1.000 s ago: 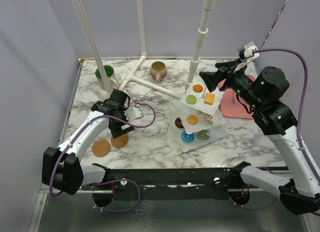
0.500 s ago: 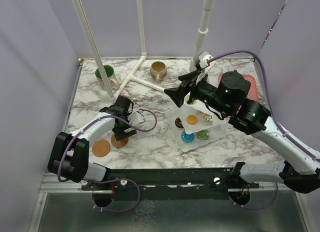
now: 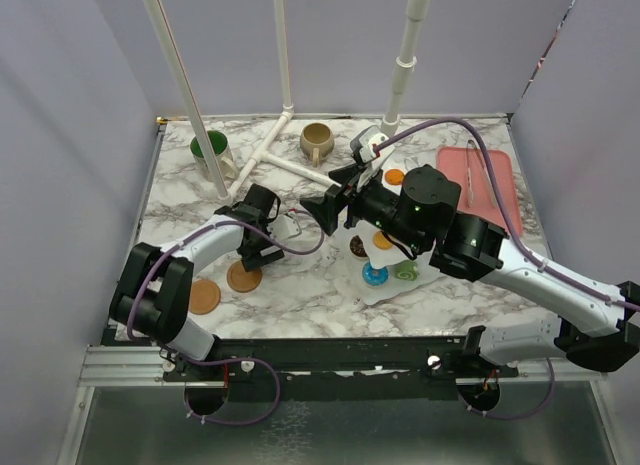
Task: Serve the afternoon tea
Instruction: Move the coaster to the center of the board.
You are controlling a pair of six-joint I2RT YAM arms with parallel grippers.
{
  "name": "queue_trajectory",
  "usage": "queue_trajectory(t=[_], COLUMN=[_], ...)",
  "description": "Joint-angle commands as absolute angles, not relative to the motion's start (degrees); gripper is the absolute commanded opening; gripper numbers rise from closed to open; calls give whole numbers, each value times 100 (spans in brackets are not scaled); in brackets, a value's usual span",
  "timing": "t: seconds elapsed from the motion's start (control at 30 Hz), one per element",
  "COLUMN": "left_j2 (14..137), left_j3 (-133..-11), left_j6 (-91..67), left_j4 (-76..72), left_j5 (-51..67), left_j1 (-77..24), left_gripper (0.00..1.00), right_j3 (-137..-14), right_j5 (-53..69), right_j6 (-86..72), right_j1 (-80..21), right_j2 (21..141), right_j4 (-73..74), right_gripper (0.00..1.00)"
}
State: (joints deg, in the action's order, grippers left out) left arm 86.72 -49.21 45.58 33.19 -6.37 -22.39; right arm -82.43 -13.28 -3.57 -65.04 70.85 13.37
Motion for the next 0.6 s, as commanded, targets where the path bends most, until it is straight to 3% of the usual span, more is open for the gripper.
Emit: queue_trajectory(t=[0.0, 0.23, 0.57], left_j2=[9137, 9581, 9380], left_j3=[-4890, -5519, -6907], left_j6=[3987, 3444, 3534], left_j4=[2747, 2647, 3686], left_j5=[-97, 63, 251], left_j1=[-2707, -3248, -2948], left_gripper=[99, 99, 99], right_j3=[-8064, -7983, -7910], right_j5=[-1761, -1951, -2086], right_j6=[-347, -344, -292], right_j1=[-6565, -6621, -6662], right_j2=[6966, 6896, 6772], right_j4=[1069, 1175, 1207], right_gripper=[76, 75, 75])
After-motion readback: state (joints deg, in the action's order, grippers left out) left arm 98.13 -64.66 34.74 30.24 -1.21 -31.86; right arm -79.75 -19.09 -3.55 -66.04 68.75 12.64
